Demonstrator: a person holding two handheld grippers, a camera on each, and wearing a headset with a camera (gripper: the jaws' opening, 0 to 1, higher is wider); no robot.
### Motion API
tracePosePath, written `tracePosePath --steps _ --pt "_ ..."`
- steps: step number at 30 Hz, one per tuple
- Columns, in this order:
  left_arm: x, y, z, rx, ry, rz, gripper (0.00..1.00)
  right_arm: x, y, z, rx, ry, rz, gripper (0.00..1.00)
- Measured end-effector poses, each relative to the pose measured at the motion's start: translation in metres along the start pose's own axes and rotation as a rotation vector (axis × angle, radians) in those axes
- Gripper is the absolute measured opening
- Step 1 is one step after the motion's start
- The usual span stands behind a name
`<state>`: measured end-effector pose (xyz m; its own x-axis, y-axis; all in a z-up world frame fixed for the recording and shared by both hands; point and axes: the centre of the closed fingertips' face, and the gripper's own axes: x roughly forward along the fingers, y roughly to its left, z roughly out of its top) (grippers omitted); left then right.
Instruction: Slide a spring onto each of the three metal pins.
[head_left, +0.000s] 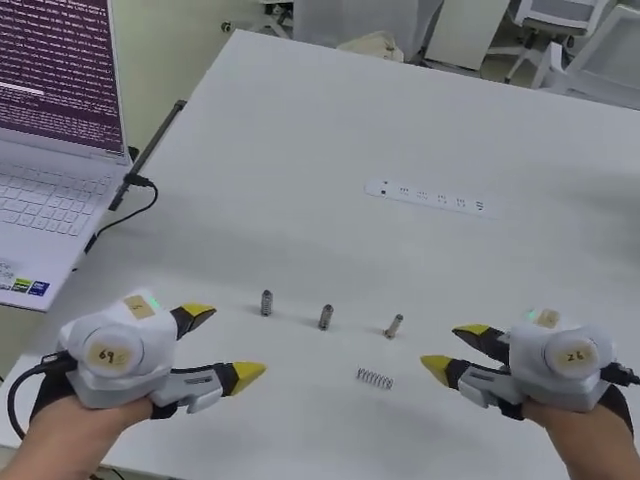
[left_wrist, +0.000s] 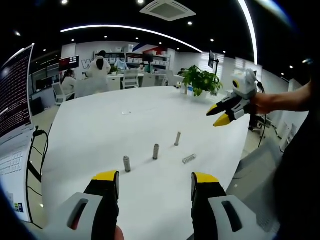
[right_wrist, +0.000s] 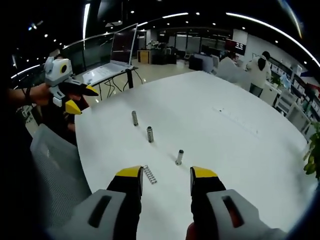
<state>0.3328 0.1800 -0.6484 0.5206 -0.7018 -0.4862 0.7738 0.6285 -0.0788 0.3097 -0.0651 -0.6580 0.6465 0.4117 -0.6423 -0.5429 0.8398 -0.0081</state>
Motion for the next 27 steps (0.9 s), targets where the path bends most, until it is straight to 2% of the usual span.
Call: tracePosePath --steps 7,12,27 --pt "0.001 0.000 0.002 0.002 0.002 -0.003 0.54 -0.018 -0.004 -0.009 0.062 -0.027 -0.028 0.41" --pt "0.003 0.002 0.004 0.005 0.003 -0.001 0.54 -0.029 -0.007 -0.014 0.158 -0.076 -0.064 0.42" --pt "0.004 0.002 -0.001 -0.014 0.009 0.003 0.54 -0.048 0.008 -0.043 0.245 -0.082 -0.071 0.52"
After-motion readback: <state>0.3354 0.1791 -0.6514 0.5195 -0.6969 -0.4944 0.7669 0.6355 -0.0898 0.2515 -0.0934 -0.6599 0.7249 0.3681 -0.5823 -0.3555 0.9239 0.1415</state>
